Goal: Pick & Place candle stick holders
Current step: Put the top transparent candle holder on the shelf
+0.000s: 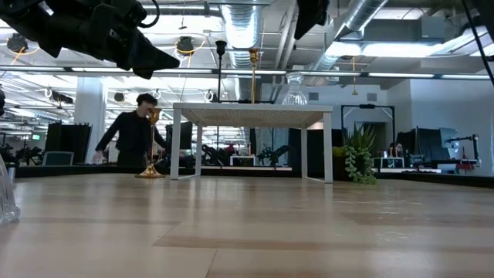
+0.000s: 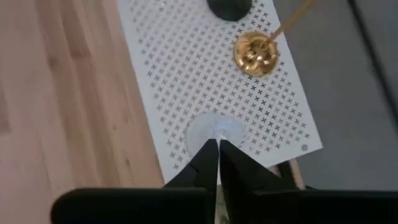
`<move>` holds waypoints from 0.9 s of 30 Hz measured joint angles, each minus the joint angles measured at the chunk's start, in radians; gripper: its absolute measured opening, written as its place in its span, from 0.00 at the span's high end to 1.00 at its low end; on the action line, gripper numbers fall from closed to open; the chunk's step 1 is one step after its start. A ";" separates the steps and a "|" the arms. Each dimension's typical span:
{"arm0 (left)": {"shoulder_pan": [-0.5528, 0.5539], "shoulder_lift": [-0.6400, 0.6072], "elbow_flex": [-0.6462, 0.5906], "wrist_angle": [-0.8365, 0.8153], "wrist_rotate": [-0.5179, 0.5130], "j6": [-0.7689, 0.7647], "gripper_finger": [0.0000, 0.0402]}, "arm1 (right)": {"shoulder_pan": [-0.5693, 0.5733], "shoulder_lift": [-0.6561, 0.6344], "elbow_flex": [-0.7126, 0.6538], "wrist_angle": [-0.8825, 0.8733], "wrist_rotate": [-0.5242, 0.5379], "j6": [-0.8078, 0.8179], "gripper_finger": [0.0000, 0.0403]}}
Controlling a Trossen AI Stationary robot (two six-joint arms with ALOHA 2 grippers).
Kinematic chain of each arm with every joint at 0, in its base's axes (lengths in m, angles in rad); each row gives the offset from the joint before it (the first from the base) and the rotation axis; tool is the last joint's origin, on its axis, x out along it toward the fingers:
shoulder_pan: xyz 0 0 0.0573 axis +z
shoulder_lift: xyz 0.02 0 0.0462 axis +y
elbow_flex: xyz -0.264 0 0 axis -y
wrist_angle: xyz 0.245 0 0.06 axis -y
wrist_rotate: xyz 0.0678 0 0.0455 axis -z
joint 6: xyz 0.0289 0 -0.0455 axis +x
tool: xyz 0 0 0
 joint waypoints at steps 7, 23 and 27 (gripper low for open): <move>0.000 0.000 0.000 0.000 0.000 0.000 0.98 | 0.166 -0.077 -0.166 0.077 0.106 0.011 1.00; 0.000 0.000 0.000 0.001 0.000 0.000 0.98 | 0.229 -0.519 -1.095 0.871 0.217 0.125 1.00; 0.000 0.000 0.000 0.004 0.000 0.000 0.99 | 0.215 -0.579 -1.315 1.138 0.218 0.155 1.00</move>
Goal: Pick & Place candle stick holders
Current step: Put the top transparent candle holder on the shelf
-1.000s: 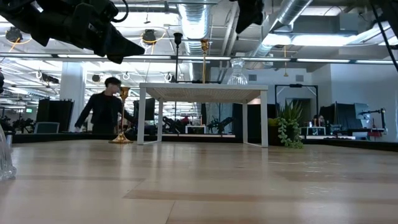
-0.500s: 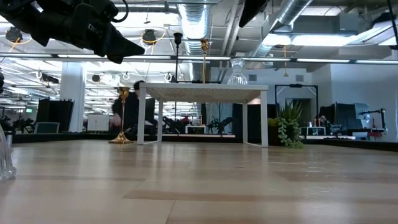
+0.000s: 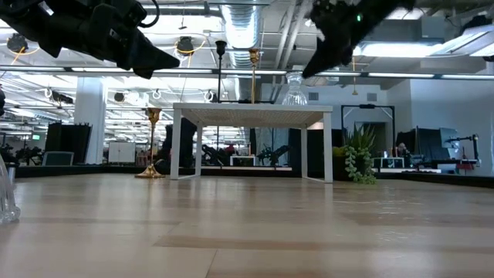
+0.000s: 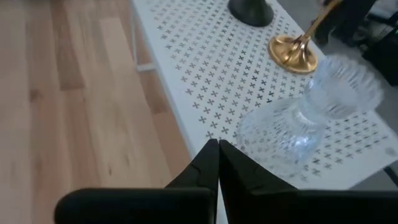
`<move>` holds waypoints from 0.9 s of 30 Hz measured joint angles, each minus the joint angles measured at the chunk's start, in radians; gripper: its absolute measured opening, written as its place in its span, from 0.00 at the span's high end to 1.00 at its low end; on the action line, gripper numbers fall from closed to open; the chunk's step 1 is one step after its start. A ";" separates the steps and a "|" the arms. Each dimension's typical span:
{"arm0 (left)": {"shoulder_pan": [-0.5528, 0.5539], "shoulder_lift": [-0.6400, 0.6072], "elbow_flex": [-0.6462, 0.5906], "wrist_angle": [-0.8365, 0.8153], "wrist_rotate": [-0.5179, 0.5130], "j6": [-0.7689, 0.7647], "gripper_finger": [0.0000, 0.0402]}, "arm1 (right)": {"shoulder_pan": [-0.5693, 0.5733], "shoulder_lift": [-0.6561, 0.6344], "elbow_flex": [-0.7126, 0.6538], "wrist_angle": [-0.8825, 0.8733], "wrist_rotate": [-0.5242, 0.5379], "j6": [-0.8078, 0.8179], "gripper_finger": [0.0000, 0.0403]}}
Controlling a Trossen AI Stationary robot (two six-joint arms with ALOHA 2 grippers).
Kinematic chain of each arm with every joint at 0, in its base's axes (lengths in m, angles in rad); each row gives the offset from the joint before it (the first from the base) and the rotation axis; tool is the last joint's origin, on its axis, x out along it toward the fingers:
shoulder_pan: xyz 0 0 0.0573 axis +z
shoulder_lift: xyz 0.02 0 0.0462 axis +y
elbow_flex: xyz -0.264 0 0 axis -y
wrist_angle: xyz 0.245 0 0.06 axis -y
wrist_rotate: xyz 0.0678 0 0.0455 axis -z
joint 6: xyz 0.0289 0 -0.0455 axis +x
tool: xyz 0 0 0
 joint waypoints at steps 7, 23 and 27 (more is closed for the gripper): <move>0.000 0.000 0.000 0.003 0.000 0.000 0.98 | -0.041 -0.021 -0.179 0.254 -0.001 0.023 1.00; 0.000 0.001 0.000 0.008 0.000 0.000 0.99 | -0.145 0.029 -0.208 0.386 -0.058 -0.009 1.00; 0.000 0.001 0.000 0.008 0.000 0.000 0.98 | -0.160 0.050 -0.205 0.450 -0.099 -0.011 1.00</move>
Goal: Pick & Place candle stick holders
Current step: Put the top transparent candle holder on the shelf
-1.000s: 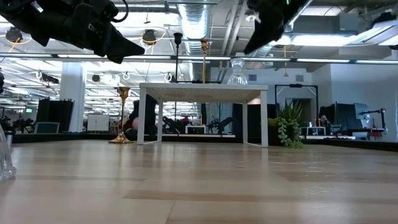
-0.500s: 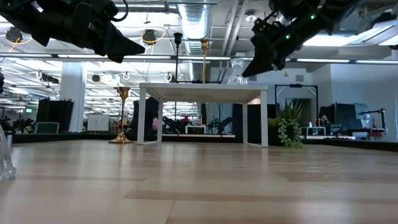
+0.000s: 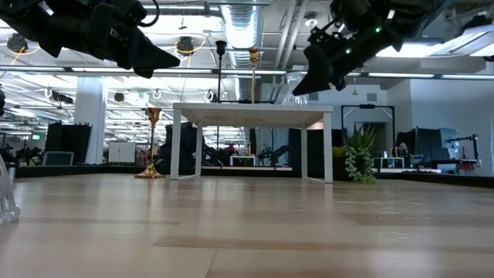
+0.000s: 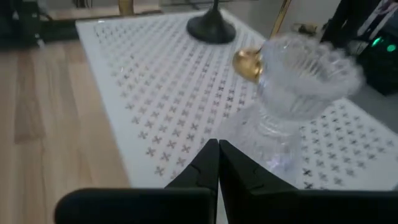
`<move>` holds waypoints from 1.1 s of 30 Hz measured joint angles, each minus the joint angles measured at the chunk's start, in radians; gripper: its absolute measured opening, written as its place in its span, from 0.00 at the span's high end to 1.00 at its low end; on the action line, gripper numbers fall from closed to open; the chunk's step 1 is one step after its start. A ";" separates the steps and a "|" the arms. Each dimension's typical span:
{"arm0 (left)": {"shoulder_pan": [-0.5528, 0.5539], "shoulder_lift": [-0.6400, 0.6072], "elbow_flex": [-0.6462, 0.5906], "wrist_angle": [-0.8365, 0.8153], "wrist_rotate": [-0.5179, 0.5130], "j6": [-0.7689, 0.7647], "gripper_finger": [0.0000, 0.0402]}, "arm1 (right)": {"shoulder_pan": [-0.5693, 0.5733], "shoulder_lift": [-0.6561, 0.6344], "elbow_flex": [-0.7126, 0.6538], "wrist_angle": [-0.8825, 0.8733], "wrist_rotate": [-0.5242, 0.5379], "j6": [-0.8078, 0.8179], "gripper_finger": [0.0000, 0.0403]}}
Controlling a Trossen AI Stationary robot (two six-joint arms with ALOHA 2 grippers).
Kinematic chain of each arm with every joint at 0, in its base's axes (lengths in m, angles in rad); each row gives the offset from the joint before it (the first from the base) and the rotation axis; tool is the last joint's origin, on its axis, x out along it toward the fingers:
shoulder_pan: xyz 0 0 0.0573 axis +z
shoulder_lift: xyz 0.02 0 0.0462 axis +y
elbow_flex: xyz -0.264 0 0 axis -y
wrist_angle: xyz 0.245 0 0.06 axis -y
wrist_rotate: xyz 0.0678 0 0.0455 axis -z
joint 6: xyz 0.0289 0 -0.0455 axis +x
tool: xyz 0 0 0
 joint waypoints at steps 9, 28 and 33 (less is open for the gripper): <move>0.000 0.000 0.000 0.000 0.000 0.000 0.98 | -0.046 0.090 -0.001 0.084 -0.020 -0.016 1.00; 0.000 0.000 0.000 0.000 0.000 0.000 0.98 | -0.164 0.076 -0.001 0.152 -0.092 -0.069 1.00; 0.000 0.000 0.000 0.000 0.000 0.000 0.99 | -0.193 0.076 -0.001 0.175 -0.140 -0.069 1.00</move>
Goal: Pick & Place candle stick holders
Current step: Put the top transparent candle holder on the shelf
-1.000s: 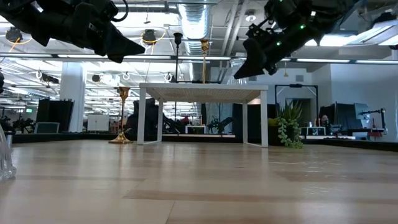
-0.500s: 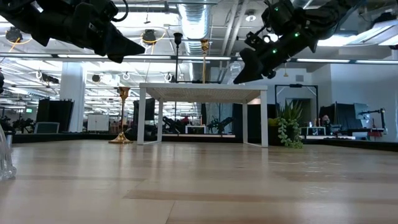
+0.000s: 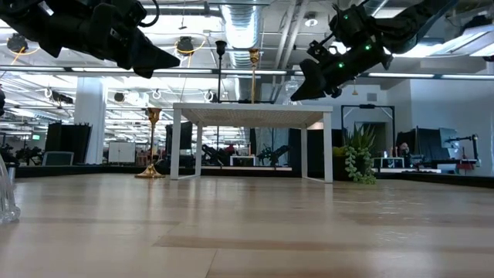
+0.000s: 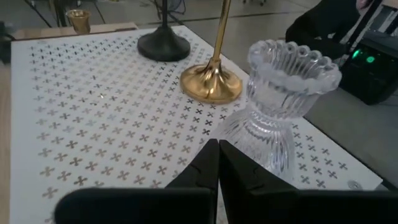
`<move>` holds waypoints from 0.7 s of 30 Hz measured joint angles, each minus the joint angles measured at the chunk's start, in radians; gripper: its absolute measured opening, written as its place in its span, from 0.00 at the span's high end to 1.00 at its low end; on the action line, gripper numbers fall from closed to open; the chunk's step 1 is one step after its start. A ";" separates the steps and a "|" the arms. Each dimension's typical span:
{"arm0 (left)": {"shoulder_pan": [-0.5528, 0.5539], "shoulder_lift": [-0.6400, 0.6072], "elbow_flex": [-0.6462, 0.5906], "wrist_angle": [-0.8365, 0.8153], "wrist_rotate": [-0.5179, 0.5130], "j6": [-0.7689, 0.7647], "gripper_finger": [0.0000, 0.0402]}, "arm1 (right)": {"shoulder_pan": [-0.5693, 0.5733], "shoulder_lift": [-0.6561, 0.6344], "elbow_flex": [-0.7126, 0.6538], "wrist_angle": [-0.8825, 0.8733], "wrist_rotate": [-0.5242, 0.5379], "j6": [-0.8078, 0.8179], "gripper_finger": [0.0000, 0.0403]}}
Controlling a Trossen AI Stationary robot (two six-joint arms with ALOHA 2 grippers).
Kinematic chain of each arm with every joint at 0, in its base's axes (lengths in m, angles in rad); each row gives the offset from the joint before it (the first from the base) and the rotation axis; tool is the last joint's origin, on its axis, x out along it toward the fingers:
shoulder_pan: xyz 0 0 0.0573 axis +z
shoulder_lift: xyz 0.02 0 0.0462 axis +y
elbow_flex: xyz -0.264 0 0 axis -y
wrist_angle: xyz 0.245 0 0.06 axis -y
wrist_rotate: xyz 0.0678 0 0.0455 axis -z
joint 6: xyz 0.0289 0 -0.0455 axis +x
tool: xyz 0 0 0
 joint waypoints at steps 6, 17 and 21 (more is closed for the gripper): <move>0.000 0.000 0.000 0.000 0.000 0.000 0.98 | -0.016 0.000 0.000 0.026 -0.005 0.000 1.00; 0.000 0.000 0.000 0.001 0.000 0.000 0.98 | -0.036 0.000 0.000 0.051 -0.007 0.000 1.00; 0.000 0.000 0.000 0.003 0.000 0.000 0.98 | -0.036 0.000 0.000 0.075 -0.008 -0.002 1.00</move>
